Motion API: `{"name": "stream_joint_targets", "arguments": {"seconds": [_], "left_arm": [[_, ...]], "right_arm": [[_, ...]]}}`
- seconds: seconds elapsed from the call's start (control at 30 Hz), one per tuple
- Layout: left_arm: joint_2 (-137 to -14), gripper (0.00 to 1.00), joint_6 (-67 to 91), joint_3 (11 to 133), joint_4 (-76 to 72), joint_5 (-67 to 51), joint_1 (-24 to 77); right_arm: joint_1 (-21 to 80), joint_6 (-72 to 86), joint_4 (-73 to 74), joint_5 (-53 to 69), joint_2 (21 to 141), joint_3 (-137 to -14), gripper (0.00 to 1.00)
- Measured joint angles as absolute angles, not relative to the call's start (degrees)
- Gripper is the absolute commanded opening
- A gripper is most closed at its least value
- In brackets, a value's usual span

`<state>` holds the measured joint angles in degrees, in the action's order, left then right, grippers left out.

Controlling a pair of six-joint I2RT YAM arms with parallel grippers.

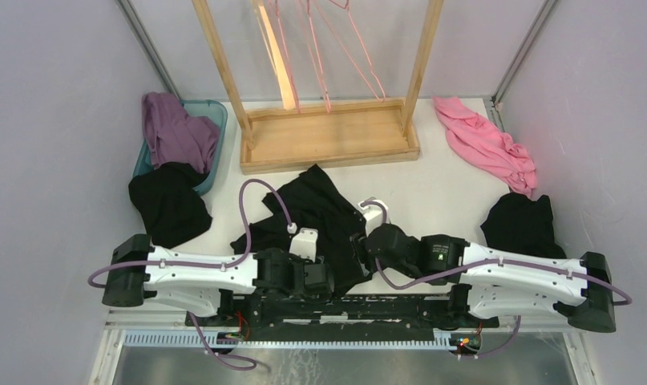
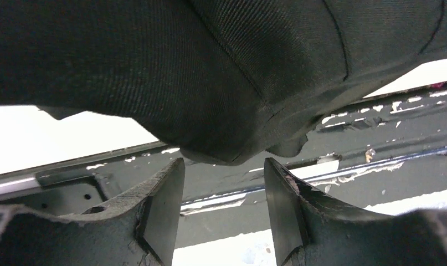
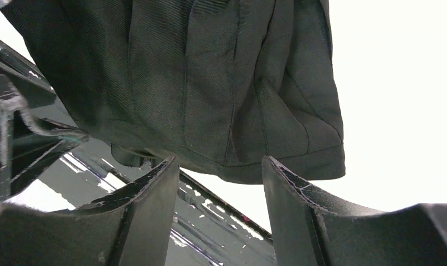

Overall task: Place the skirt on the hanger
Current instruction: Flatten out the skirt at the center of the board.

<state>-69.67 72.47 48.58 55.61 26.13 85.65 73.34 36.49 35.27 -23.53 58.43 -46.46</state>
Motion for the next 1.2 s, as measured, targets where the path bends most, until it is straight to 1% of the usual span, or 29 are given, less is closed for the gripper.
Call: {"name": "stream_joint_targets", "arguments": {"seconds": [0.27, 0.37, 0.43, 0.53, 0.7, 0.73, 0.83, 0.93, 1.0, 1.1, 1.2], "left_arm": [[-70.13, 0.63, 78.54, 41.74, 45.65, 26.79, 85.76], [-70.13, 0.59, 79.66, 41.58, 44.36, 27.59, 85.76], [-70.13, 0.50, 80.31, 41.56, 43.83, 28.53, 85.86], [-70.13, 0.32, 80.97, 41.28, 43.27, 29.93, 85.95], [-70.02, 0.11, 81.49, 40.84, 43.11, 30.39, 85.95], [-69.93, 0.05, 81.49, 40.84, 43.07, 30.39, 85.97], [-69.01, 0.03, 81.45, 40.99, 43.59, 30.50, 85.97], [-67.83, 0.03, 80.84, 44.27, 47.27, 31.33, 85.95], [-67.33, 0.03, 79.07, 49.93, 50.41, 32.38, 85.86], [-67.29, 0.03, 74.06, 62.52, 52.90, 34.06, 84.40], [-67.42, 0.03, 66.78, 74.76, 52.97, 33.85, 79.02]], "right_arm": [[72.62, 36.86, 35.86, -23.22, 55.02, -44.66, 0.63], [72.44, 36.86, 35.99, -23.07, 54.08, -44.21, 0.63], [72.31, 36.88, 36.10, -22.98, 53.71, -43.99, 0.63], [72.29, 37.12, 36.12, -22.94, 52.90, -43.33, 0.63], [72.25, 37.32, 36.82, -22.92, 51.62, -42.65, 0.63], [72.25, 37.32, 36.93, -22.92, 51.51, -42.59, 0.63], [72.25, 37.30, 37.12, -22.94, 51.48, -42.52, 0.64], [72.25, 37.30, 37.60, -22.98, 51.33, -42.52, 0.64], [72.25, 37.28, 38.17, -23.11, 50.92, -42.52, 0.64], [72.25, 37.26, 38.85, -23.64, 49.95, -42.54, 0.63], [72.25, 37.26, 39.77, -24.58, 48.75, -42.61, 0.64]]}}
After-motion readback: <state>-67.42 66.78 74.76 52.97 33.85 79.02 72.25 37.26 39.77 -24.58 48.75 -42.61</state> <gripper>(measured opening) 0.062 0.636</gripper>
